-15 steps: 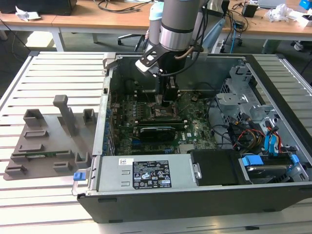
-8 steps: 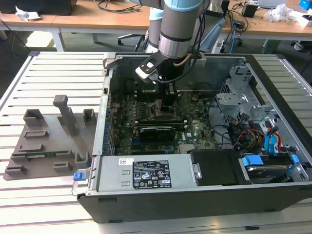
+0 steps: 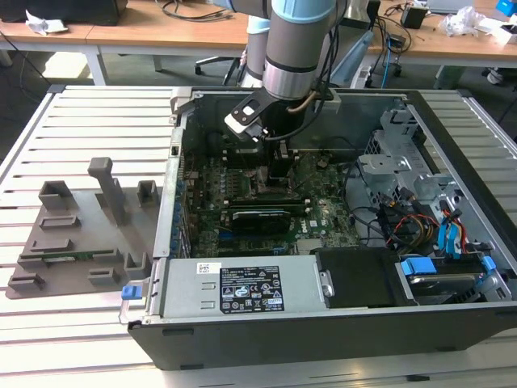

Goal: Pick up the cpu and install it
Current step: 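Place the cpu into insertion slot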

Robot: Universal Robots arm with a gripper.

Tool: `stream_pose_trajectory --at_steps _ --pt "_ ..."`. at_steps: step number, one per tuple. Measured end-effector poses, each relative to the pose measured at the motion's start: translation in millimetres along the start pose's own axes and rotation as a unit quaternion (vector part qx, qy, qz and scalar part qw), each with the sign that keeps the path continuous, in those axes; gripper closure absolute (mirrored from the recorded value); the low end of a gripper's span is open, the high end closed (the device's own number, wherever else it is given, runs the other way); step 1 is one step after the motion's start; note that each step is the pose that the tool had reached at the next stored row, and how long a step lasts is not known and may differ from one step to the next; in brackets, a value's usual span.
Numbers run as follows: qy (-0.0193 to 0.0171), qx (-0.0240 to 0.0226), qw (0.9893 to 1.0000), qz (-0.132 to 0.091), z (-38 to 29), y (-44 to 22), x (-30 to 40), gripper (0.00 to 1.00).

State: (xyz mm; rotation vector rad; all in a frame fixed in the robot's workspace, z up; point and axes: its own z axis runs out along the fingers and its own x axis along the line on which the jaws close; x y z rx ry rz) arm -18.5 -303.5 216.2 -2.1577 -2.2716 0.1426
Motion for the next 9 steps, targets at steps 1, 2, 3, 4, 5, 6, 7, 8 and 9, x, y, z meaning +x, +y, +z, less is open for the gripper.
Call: stream_pose_trajectory --at_steps 1,2,3,4,5,6,7,8,9 --pt "0.0 0.0 1.0 0.0 0.6 0.0 0.0 0.45" --pt "0.0 0.0 1.0 0.0 1.6 0.0 0.1 0.45" --pt "0.0 0.0 1.0 0.0 2.3 0.1 0.1 0.45" --pt "0.0 0.0 1.0 0.0 2.8 0.1 0.1 0.45" --pt "-0.0001 0.0 1.0 0.001 4.1 0.2 0.1 0.45" --pt "0.0 0.0 1.0 0.001 4.8 0.2 0.2 0.45" --pt "0.0 0.0001 1.0 0.001 5.4 0.3 0.2 0.45" --pt "0.0 0.0001 1.0 0.002 6.3 0.3 0.3 0.45" --pt "0.0001 0.0002 1.0 0.004 7.0 0.4 0.3 0.45"
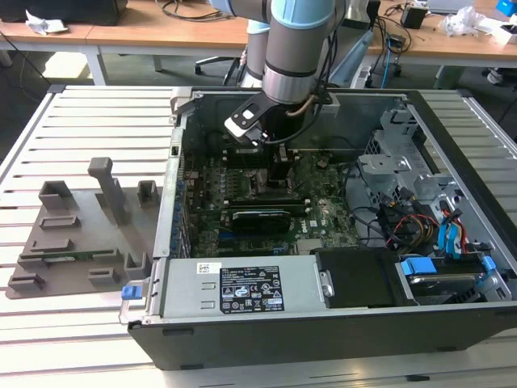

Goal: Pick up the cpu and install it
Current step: 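Place the cpu into insertion slot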

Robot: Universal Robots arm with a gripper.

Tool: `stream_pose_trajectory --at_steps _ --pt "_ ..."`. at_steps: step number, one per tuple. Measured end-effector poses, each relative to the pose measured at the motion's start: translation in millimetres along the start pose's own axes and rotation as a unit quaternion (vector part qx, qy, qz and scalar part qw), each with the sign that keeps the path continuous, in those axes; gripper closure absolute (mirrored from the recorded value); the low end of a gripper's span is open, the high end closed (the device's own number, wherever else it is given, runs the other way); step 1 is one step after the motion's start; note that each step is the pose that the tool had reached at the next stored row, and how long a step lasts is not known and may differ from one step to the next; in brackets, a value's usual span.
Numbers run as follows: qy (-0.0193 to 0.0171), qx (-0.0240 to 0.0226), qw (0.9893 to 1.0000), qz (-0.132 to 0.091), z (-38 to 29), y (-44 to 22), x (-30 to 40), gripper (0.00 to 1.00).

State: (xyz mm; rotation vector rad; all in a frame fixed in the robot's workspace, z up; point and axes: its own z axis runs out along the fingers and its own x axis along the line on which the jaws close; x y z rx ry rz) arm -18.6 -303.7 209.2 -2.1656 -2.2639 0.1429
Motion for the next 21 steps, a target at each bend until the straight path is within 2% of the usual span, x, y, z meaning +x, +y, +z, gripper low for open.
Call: stream_pose_trajectory --at_steps 3,11,21 --pt "-0.0005 0.0011 0.9999 0.017 2.9 0.2 -0.2 0.45" --pt "-0.0004 0.001 0.9999 0.017 7.0 0.4 -3.3 0.45" --pt "-0.0005 0.0011 0.9998 0.018 10.2 1.9 -3.3 0.45"
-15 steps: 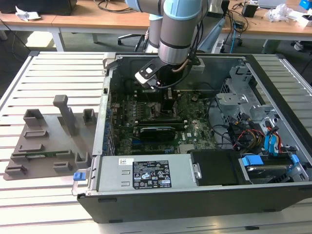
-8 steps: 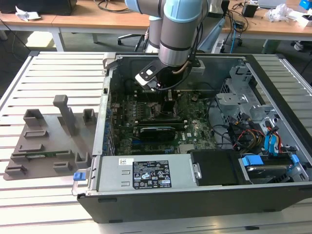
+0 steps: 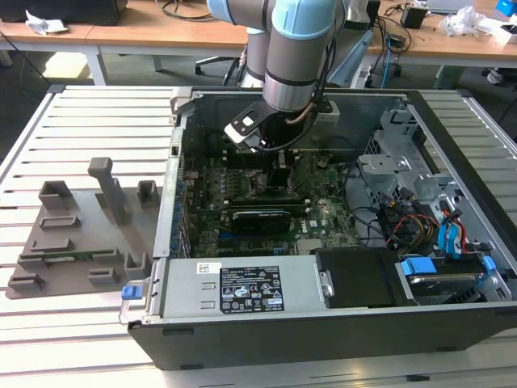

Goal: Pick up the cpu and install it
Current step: 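Place the cpu into insertion slot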

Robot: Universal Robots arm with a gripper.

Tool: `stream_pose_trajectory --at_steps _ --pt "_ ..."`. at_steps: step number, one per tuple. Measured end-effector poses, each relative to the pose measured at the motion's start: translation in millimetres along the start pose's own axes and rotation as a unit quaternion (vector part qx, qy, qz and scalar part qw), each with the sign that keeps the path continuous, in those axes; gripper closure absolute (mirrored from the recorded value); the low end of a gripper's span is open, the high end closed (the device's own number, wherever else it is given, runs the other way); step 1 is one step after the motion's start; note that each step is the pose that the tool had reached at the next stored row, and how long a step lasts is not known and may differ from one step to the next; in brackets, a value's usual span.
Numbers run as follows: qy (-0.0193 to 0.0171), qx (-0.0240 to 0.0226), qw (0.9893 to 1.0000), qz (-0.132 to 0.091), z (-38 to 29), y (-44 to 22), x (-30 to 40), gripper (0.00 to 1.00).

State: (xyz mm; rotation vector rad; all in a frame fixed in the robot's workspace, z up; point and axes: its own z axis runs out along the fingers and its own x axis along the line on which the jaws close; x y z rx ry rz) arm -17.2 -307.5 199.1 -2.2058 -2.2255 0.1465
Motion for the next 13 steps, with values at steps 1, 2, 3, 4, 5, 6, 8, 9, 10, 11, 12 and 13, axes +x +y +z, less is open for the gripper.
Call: stream_pose_trajectory --at_steps 1,2,3,4,5,6,8,9,10,11,12,13 --pt "0.0001 0.0 1.0 0.0 0.1 0.0 0.0 0.45" --pt "0.0 0.0 1.0 0.0 0.1 0.0 0.0 0.45" --pt "0.0 0.0 1.0 0.0 0.1 0.0 0.0 0.38" --pt "0.0 0.0 1.0 0.0 0.0 0.0 1.4 0.38" --pt "0.0001 0.0 1.0 0.0 0.0 0.0 2.3 0.38" --pt "0.0 0.0 1.0 0.0 0.0 0.0 2.7 0.38" --pt "0.0 0.0 1.0 0.0 -0.1 0.0 3.3 0.38" --pt "0.0 0.0 1.0 0.0 -0.1 0.0 3.4 0.38" --pt "0.0 0.0 1.0 0.0 0.0 0.0 3.4 0.38" --pt "0.0 0.0 1.0 0.0 0.0 0.0 3.5 0.38" --pt "0.0 0.0 1.0 0.0 0.0 0.0 3.5 0.38" --pt "0.0001 0.0 1.0 0.0 0.0 -0.2 3.5 0.38"
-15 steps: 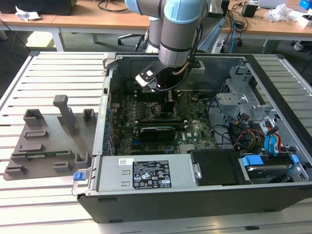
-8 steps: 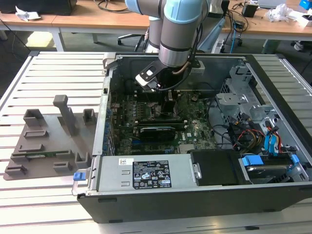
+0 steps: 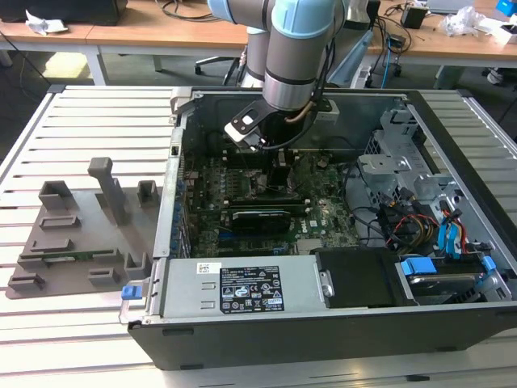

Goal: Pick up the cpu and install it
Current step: 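Place the cpu into insertion slot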

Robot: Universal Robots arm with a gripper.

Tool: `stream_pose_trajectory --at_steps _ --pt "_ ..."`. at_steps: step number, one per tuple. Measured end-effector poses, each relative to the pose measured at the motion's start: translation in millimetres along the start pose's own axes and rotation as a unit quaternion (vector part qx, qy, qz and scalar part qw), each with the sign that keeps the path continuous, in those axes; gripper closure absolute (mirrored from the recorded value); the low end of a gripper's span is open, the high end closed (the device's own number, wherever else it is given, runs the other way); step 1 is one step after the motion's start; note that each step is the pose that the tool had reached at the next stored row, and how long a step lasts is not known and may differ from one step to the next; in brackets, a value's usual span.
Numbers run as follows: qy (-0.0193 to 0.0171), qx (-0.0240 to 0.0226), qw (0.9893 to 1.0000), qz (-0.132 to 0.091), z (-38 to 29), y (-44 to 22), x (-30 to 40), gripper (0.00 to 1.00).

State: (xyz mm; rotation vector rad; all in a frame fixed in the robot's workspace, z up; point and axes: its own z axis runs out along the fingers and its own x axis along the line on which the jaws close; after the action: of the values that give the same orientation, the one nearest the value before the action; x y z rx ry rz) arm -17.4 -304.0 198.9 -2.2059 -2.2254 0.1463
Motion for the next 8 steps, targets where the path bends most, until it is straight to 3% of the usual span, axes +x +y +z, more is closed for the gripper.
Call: stream_pose_trajectory --at_steps 8 --pt "0.0002 0.0 1.0 0.0 0.0 -0.9 0.6 0.38"
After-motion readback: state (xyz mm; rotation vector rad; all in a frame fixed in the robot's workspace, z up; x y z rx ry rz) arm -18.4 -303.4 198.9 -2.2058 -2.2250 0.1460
